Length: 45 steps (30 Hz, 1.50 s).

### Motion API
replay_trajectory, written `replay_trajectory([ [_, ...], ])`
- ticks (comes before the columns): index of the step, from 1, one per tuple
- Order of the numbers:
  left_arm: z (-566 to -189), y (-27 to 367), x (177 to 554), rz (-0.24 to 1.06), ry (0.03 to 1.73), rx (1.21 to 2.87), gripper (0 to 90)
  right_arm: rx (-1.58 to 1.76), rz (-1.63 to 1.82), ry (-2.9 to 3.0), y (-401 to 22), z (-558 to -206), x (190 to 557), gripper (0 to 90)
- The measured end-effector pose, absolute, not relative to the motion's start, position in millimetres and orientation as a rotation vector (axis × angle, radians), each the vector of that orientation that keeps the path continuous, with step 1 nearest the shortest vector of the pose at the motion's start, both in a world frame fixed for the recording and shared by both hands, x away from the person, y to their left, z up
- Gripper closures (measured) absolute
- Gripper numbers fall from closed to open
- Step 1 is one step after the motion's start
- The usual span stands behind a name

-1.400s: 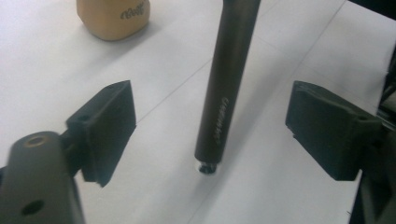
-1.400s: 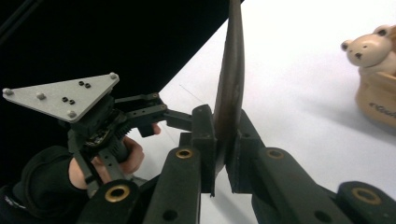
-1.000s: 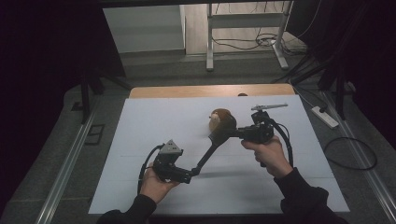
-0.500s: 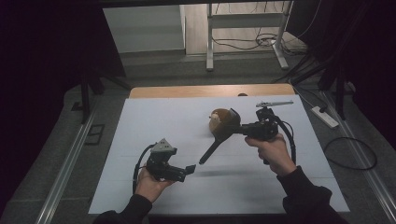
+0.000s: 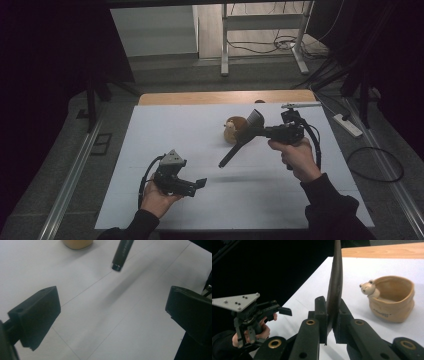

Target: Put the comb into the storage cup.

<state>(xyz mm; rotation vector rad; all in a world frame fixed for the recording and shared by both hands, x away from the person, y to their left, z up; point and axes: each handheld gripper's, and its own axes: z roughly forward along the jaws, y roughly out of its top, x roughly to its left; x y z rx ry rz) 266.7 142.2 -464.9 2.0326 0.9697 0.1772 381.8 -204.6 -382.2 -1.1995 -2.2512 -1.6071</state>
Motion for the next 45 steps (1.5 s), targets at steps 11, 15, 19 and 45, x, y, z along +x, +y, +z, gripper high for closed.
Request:
replay_trajectory([
  [11, -465, 150, 261, 0.146, 0.966, 2.059, 2.0, -1.241, -1.645, -2.258, -211, -369, 394, 83.5],
  [15, -464, 154, 258, 0.146, 0.962, 2.053, 1.8, -1.253, -1.649, -2.261, -212, -364, 396, 83.5],
  [19, -464, 160, 255, 0.145, 0.966, 2.037, 0.0, -1.257, -1.654, -2.267, -213, -362, 398, 83.5],
  [45, -463, 198, 224, 0.191, 1.017, 1.934, 0.0, -1.249, -1.677, -2.353, -212, -348, 407, 83.5],
])
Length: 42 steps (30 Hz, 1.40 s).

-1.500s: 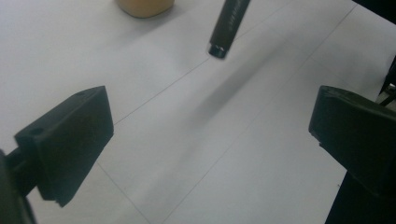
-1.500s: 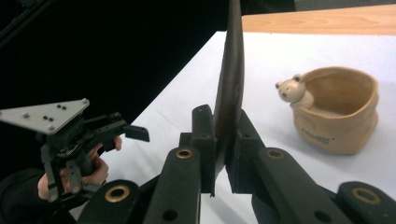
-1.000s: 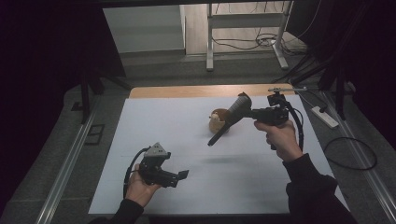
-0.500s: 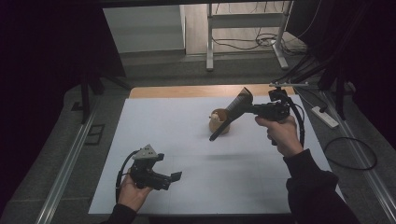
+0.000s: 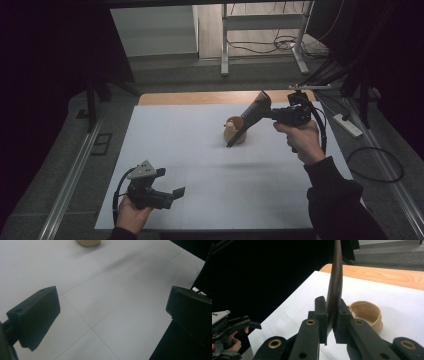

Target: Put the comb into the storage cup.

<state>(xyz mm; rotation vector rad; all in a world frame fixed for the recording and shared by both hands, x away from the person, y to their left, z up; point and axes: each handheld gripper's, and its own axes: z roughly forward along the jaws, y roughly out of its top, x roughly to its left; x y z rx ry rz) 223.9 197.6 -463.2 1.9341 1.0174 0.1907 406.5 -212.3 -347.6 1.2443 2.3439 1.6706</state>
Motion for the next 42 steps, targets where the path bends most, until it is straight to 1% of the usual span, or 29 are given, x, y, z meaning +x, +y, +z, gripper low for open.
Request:
replay_trajectory([
  [9, -464, 213, 209, 0.267, 1.057, 1.906, 1.0, 1.244, 1.652, 2.324, -214, -344, 410, 83.5],
  [19, -468, 228, 194, 0.284, 1.084, 1.877, 0.7, 1.276, 1.632, 2.303, -219, -343, 417, 83.5],
  [29, -472, 236, 184, 0.345, 1.128, 1.912, 0.0, 1.304, 1.627, 2.276, -224, -342, 425, 83.5],
  [42, -475, 240, 176, 0.371, 1.176, 1.923, 0.0, 1.329, 1.612, 2.229, -231, -335, 433, 83.5],
])
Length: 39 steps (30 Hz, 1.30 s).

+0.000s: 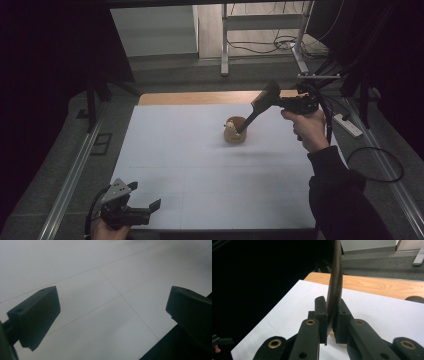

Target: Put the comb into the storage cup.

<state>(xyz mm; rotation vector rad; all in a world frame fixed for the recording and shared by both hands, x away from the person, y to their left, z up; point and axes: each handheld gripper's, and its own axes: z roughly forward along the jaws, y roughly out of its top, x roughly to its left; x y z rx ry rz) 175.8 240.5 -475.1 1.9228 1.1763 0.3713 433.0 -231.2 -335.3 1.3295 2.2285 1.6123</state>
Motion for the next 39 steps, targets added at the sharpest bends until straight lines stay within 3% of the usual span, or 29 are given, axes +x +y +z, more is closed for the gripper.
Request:
replay_trajectory([
  [39, -476, 243, 177, 0.333, 1.2, 1.919, 0.0, 1.363, 1.538, 2.144, -222, -331, 465, 83.5],
])
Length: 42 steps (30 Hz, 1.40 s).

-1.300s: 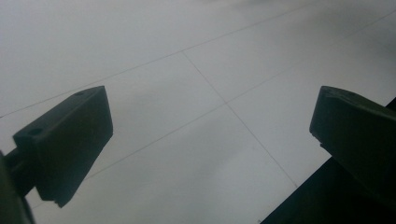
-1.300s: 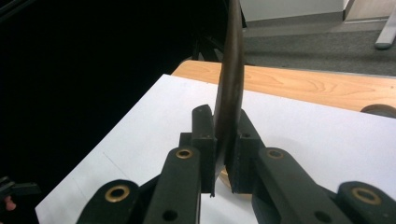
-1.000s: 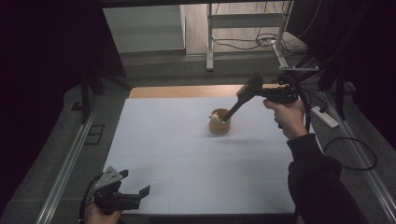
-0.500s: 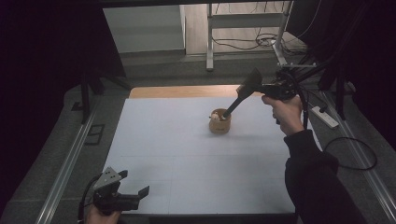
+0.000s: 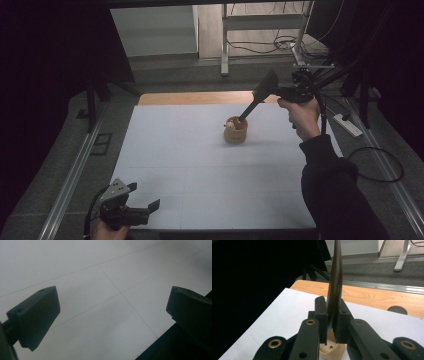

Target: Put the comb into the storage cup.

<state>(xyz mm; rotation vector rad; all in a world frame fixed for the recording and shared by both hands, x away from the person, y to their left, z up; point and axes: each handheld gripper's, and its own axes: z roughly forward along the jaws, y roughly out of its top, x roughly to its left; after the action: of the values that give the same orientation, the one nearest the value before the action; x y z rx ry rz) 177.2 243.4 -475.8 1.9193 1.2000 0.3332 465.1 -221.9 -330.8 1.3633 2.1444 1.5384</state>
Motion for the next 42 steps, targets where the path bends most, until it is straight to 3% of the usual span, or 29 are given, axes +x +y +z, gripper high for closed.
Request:
replay_trajectory([
  [42, -477, 244, 179, 0.313, 1.206, 1.922, 0.0, 1.375, 1.46, 2.186, -193, -367, 480, 83.5],
])
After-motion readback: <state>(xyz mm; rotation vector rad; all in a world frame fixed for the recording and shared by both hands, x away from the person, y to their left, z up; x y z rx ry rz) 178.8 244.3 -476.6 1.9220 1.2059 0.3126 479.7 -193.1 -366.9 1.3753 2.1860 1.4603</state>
